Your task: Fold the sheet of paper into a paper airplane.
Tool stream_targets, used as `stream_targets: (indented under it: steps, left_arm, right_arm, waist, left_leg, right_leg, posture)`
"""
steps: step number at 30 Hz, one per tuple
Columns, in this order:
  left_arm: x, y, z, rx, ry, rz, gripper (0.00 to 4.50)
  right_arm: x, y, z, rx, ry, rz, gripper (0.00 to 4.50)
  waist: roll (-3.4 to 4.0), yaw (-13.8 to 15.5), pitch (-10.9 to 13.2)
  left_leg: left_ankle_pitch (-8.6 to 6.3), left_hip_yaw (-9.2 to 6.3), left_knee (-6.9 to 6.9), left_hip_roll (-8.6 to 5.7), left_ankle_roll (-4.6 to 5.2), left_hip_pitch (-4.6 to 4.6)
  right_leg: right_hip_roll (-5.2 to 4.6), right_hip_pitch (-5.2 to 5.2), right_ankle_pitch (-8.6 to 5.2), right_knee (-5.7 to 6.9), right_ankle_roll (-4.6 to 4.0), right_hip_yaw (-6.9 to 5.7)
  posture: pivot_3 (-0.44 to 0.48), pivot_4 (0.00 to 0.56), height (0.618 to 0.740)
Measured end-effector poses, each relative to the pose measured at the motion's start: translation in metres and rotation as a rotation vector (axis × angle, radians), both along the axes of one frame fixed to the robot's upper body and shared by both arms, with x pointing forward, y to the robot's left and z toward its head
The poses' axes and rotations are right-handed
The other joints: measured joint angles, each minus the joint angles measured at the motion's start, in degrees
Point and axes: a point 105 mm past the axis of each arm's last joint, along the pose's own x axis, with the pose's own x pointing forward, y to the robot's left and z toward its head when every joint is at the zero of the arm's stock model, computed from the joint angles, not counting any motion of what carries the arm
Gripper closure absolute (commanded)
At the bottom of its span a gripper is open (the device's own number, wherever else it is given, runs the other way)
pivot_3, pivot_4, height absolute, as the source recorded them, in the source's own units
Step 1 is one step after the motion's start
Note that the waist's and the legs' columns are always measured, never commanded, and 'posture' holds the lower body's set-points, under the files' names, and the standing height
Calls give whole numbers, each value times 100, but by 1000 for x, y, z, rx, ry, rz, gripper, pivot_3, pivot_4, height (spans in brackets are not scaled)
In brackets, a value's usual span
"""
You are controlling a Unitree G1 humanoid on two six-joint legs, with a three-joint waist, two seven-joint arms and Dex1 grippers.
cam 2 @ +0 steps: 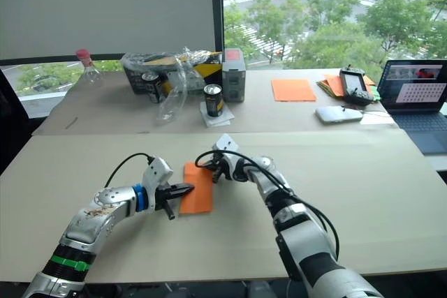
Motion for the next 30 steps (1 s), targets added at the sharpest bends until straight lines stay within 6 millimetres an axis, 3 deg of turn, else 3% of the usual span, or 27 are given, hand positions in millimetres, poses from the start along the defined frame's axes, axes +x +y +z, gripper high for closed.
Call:
stream_targets:
  steps: [10,26,30]
  left_arm:
    - [0,0,-1,2,6,-3,4500]
    - [2,-5,-4,15,13,-48,4500]
    - [2,-6,-4,12,16,-59,4500]
  right_arm:
    - [-24,-12,-9,8,16,110,4479]
    - [-114,-15,-25,-68,130,336,4479]
    - [-124,-17,-26,-78,167,348,4479]
  waist:
    - [2,6,-16]
    - [3,66,-64]
    - [1,101,-65]
  left_leg:
    - [0,0,0,0,0,4]
    - [0,0,0,-2,0,8]
    - [0,0,0,-2,0,7]
  right_leg:
    - [0,7,-1,-1,1,0]
    - [1,16,-4,-11,7,-1]
    - [1,17,-5,-17,7,-1]
  posture:
    - [0,150,720]
    - [0,150,720]
    - [0,150,720]
